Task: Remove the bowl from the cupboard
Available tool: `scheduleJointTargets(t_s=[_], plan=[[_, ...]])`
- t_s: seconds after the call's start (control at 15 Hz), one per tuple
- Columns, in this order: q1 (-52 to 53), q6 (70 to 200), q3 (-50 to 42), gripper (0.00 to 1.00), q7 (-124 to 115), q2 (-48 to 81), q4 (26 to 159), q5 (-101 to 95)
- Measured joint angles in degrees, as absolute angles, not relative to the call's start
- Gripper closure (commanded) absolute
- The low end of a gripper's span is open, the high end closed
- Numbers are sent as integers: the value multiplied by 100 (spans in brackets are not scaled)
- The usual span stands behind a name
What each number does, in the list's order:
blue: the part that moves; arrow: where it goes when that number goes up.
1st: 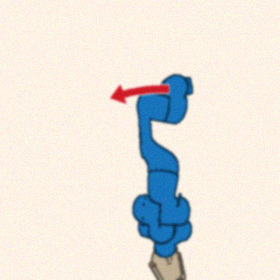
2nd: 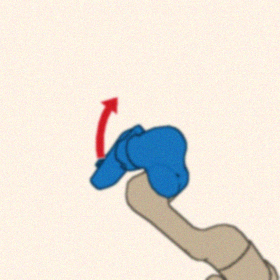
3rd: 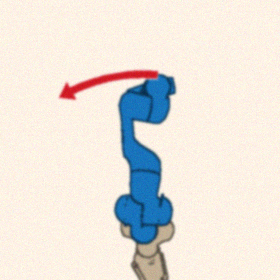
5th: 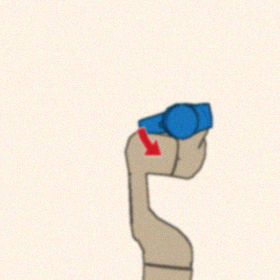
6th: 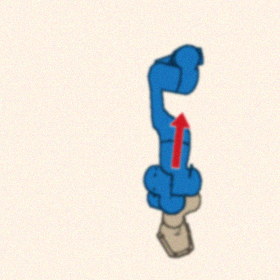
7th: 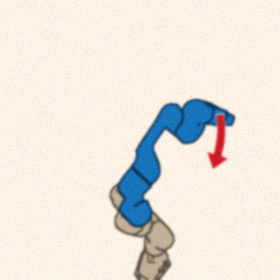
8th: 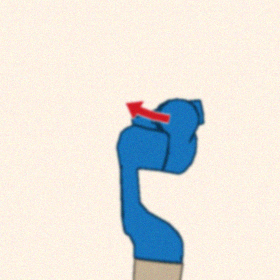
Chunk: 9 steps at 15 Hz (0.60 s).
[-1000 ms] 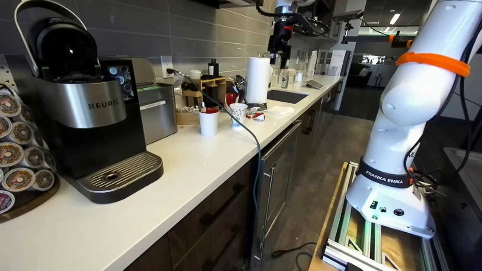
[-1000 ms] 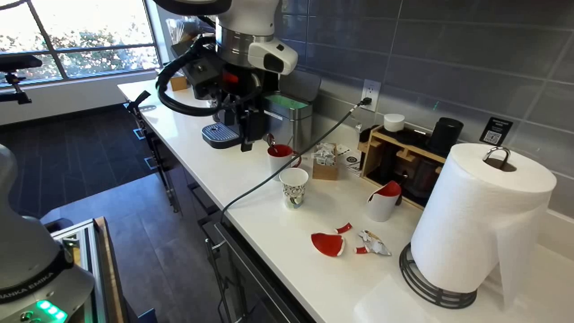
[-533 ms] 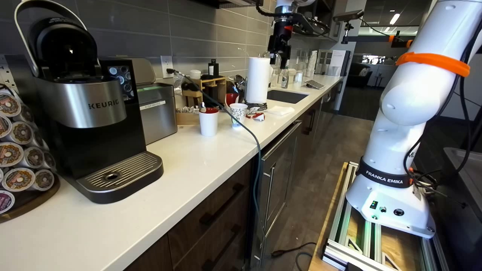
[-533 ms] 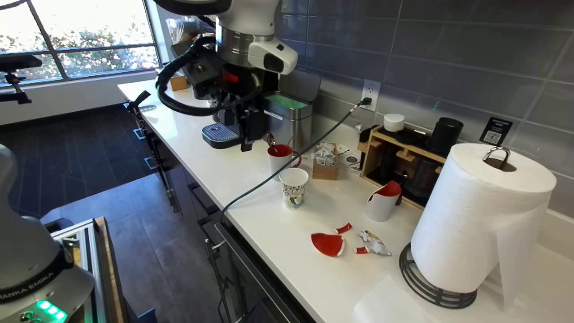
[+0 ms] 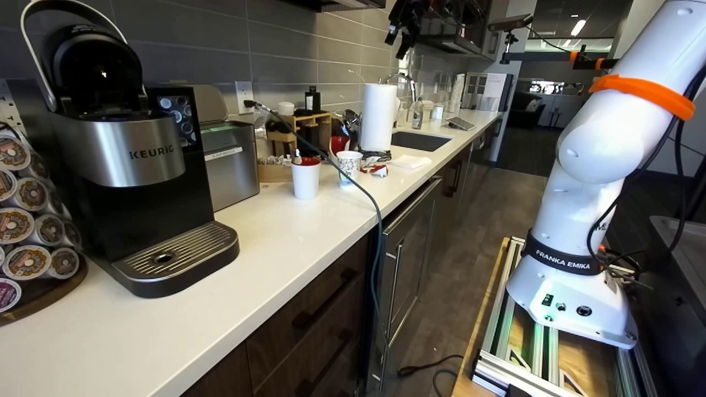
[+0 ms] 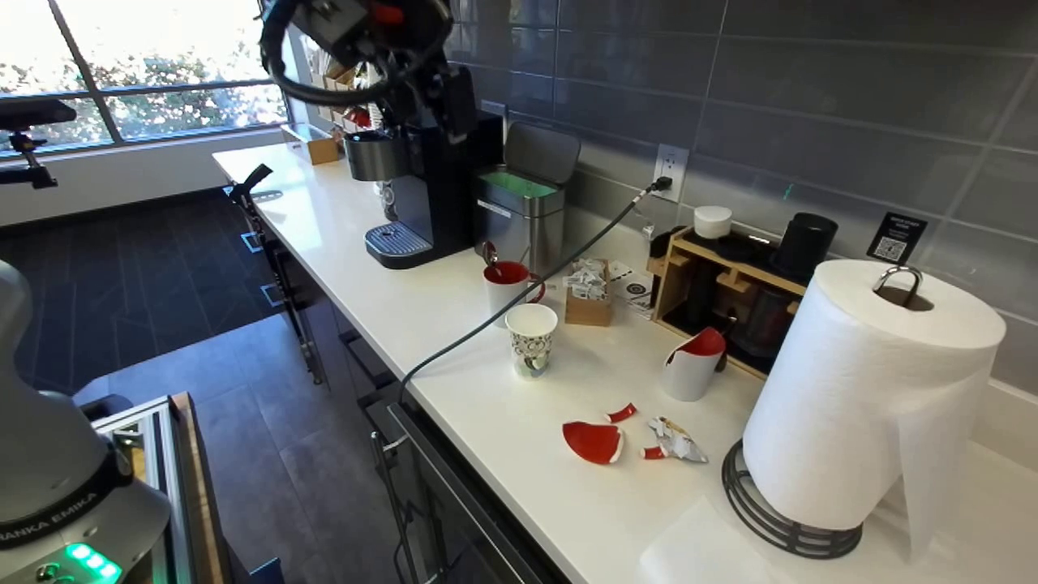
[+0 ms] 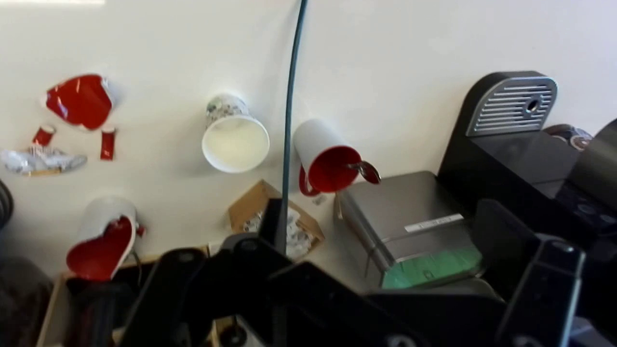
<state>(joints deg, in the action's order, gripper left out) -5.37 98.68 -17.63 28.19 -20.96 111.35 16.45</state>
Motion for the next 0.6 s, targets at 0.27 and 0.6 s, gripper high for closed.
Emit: scheduleJointTargets(t_s=[0.27, 0.6], plan=[[-432, 9856, -1771, 0, 3513, -2670, 10723, 1774], [23, 10026, -1666, 0, 4082, -2950, 10034, 1977]])
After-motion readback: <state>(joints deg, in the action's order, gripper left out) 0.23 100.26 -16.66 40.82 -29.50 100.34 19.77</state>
